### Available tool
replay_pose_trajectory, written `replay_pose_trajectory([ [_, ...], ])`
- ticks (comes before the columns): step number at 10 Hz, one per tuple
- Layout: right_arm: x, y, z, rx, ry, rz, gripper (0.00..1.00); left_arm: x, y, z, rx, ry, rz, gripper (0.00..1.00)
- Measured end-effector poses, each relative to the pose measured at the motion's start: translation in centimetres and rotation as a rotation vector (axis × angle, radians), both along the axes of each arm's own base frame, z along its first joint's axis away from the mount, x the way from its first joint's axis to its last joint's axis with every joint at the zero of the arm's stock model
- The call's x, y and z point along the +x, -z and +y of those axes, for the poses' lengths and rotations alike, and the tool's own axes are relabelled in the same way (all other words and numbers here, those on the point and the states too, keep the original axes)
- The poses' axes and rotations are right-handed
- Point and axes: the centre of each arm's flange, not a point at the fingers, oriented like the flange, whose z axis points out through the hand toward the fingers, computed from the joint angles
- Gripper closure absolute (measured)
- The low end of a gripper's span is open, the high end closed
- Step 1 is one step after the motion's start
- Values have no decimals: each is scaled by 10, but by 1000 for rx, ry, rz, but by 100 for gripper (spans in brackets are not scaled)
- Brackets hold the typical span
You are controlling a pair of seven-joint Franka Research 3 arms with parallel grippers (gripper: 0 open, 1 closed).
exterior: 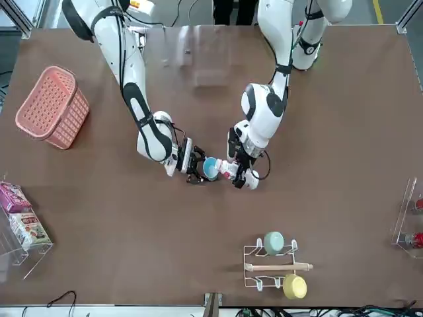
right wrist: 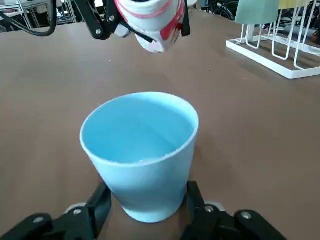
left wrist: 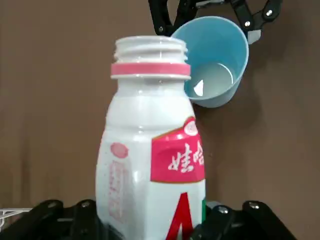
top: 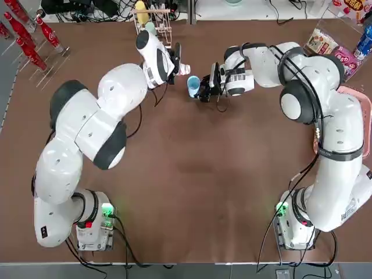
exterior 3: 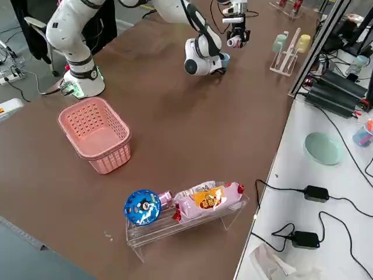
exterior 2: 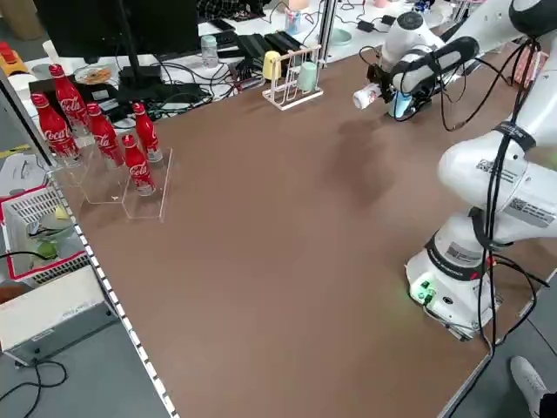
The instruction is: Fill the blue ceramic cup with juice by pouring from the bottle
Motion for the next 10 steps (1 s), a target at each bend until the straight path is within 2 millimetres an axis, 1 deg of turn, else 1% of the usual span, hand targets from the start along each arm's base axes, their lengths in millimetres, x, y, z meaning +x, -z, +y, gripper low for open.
replay_pose_trajectory([
  [2, 0, 0, 0, 0, 0, 0, 33, 1, -4, -5, 9, -8, 0, 60],
  [6, 0, 0, 0, 0, 0, 0, 33, 2, -6, -8, 5, -25, 9, 60],
  [9, 0, 0, 0, 1, 0, 1, 33, 3, -13, -19, 27, -35, 19, 60],
  [10, 0, 0, 0, 1, 0, 1, 33, 2, -12, -21, 31, -31, 21, 60],
])
